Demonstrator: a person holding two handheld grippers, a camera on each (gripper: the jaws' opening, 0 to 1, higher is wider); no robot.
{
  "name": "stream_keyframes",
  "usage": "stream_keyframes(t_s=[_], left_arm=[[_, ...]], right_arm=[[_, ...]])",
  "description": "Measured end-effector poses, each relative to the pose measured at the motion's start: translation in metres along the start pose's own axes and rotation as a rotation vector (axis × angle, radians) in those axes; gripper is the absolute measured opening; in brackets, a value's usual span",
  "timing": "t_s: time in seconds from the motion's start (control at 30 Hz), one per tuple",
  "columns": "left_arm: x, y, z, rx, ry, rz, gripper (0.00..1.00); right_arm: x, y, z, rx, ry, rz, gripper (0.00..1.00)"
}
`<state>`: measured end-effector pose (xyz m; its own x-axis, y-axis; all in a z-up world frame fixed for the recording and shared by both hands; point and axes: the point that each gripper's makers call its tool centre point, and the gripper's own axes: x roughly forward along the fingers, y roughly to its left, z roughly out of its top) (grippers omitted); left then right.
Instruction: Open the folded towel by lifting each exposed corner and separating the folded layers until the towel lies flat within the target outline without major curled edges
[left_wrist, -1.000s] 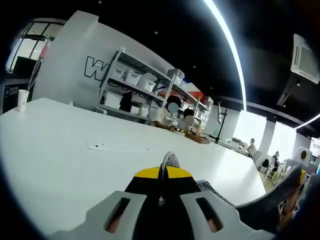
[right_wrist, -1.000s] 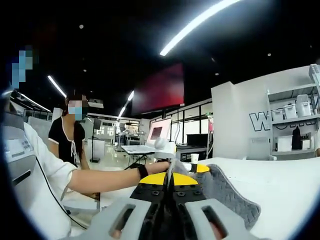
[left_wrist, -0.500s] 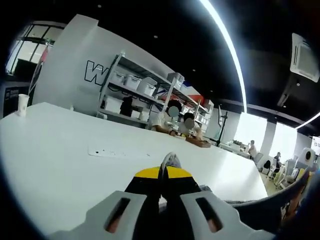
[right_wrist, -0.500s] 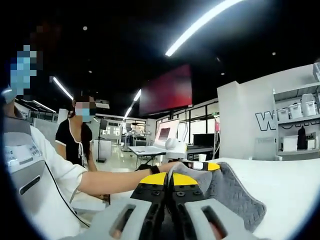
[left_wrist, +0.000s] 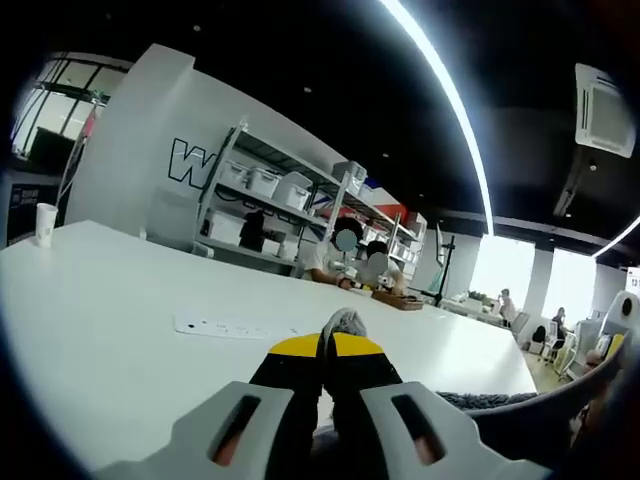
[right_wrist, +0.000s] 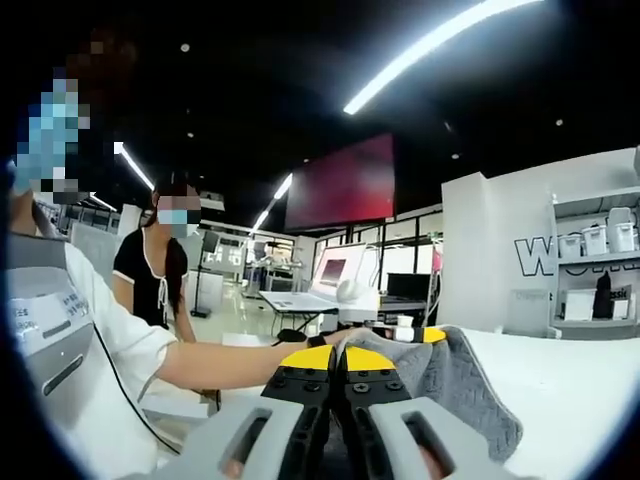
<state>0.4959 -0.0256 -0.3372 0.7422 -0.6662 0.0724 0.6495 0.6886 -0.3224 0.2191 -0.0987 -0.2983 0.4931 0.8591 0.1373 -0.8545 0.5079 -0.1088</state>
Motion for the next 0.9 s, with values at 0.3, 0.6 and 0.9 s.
stream_keyframes(t_s=[0.3, 0.6, 0.9], left_arm=[[0.001, 0.007, 0.012, 0.036, -0.026, 0.028, 0.0], [0.001, 0.013, 0.024, 0.051, -0.049, 0.064, 0.0], [0.004, 0.011, 0.032, 0.063, -0.059, 0.069, 0.0]], right_arm=[[0.0, -0.014, 0.005, -0.008, -0.012, -0.025, 0.0], [0.001, -0.029, 0.008, -0.007, -0.015, -0.048, 0.0], [0.001, -0.027, 0.012, -0.021, -0.02, -0.066, 0.0]])
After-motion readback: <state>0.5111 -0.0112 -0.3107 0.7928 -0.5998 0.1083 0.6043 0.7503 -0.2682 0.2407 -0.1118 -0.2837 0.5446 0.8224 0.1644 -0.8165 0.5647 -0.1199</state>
